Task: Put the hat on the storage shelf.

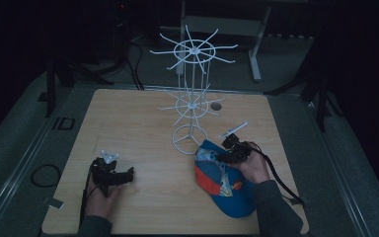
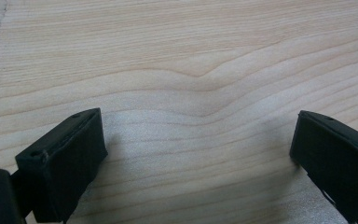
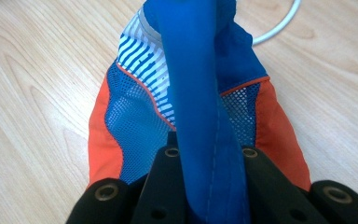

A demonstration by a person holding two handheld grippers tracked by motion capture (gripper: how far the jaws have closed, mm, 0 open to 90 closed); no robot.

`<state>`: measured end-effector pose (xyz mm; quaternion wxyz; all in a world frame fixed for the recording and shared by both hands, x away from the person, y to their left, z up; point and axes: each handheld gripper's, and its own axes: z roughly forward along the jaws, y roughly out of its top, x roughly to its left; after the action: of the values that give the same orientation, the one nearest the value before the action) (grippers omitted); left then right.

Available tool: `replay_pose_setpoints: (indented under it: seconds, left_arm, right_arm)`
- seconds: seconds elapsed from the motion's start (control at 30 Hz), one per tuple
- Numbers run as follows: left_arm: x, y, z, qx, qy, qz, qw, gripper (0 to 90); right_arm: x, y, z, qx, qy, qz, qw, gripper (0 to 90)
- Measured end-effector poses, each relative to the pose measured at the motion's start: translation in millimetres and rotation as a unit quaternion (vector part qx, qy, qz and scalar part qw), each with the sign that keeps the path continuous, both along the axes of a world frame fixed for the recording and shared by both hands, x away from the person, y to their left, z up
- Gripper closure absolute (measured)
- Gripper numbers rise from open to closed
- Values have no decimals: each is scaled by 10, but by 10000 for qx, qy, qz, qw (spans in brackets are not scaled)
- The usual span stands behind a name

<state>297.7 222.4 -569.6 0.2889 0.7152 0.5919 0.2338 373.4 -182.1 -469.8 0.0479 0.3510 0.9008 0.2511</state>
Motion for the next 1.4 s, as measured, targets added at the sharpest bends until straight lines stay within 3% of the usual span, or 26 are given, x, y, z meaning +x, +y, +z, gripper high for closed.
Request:
replay_pose_setpoints:
  seconds: [0.2, 0.73, 1.4]
  left_arm:
    - [1, -1, -1, -3, -11, 5, 10000, 37]
    - [1, -2, -1, -12, -8, 10, 10000, 37]
    - [0, 1, 2, -1, 12, -3, 10000, 37]
  right_arm:
    - [-105, -54, 115, 326, -200, -2, 9993, 883]
    - [-298, -174, 313, 753, -672, -43, 9949, 882]
    - [-438, -311, 568, 1030, -1352, 122, 9854, 880]
